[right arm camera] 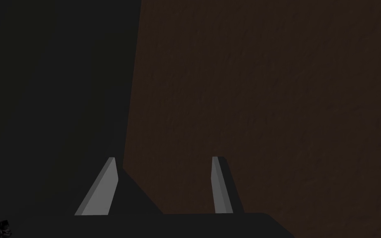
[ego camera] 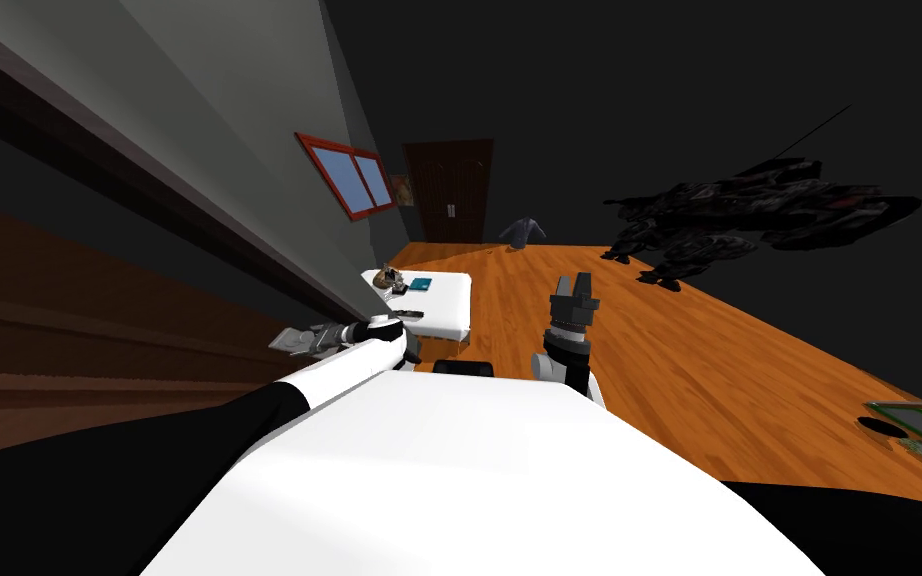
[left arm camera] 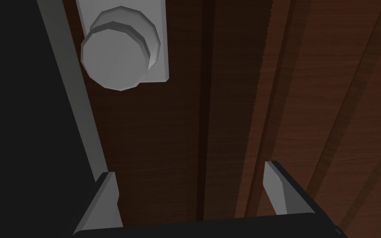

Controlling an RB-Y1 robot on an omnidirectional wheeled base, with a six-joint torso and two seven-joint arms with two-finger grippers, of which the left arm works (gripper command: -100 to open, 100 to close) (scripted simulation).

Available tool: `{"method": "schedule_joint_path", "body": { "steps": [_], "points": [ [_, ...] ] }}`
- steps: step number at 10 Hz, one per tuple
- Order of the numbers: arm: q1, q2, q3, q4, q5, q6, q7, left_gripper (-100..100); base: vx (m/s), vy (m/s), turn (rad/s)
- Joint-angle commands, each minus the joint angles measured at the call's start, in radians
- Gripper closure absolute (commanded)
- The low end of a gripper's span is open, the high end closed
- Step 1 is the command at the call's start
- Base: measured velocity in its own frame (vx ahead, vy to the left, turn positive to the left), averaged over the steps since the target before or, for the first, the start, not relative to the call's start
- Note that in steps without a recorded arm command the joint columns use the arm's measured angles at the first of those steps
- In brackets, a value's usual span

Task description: Push the door open

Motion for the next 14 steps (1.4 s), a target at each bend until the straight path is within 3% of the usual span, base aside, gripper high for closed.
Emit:
{"method": "schedule_joint_path", "body": {
  "steps": [1, 6, 8, 9, 10, 14],
  "points": [
    [0.005, 0.029, -0.02, -0.021, 0.002, -0.003, 0.003, -100, -0.048, 0.02, -0.009],
    [0.005, 0.029, -0.02, -0.021, 0.002, -0.003, 0.003, -100, -0.007, 0.013, 0.023],
    [0.032, 0.05, -0.047, -0.017, 0.011, -0.014, 0.013, -100, -0.108, 0.147, 0.014],
    [0.043, 0.047, -0.038, -0.014, 0.015, -0.02, 0.018, -100, -0.133, 0.204, -0.027],
    [0.051, 0.032, -0.01, -0.009, 0.02, -0.027, 0.023, -100, -0.098, 0.186, -0.079],
    [0.05, -0.005, 0.057, 0.0, 0.026, -0.035, 0.03, -100, 0.035, 0.097, -0.035]
  ]
}}
